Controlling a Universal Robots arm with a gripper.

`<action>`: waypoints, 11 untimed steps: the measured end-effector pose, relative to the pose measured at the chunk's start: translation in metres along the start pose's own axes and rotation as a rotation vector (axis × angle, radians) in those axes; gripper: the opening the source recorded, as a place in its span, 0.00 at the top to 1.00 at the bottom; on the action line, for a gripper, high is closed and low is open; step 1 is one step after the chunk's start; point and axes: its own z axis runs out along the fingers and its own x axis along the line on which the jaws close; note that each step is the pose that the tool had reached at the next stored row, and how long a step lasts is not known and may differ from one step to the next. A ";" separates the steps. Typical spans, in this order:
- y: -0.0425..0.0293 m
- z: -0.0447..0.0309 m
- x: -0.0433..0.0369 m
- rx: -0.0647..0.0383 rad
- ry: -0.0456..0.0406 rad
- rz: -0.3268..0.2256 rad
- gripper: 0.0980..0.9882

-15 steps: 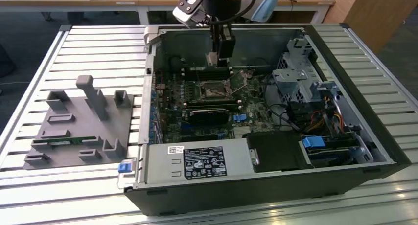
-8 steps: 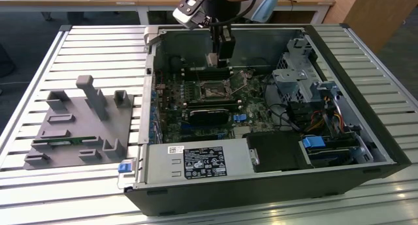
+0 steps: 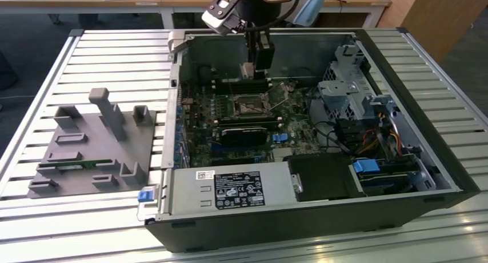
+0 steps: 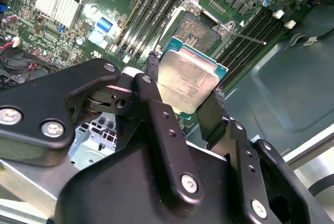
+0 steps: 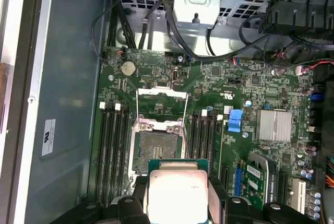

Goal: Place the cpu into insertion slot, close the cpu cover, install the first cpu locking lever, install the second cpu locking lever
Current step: 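Place the cpu into insertion slot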

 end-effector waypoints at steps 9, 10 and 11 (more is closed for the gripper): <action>-0.0002 0.0036 0.0000 0.000 0.0001 0.000 0.50; -0.0002 0.0041 0.0001 0.000 0.0000 0.000 0.50; -0.0002 0.0043 0.0001 0.000 -0.0001 0.000 0.50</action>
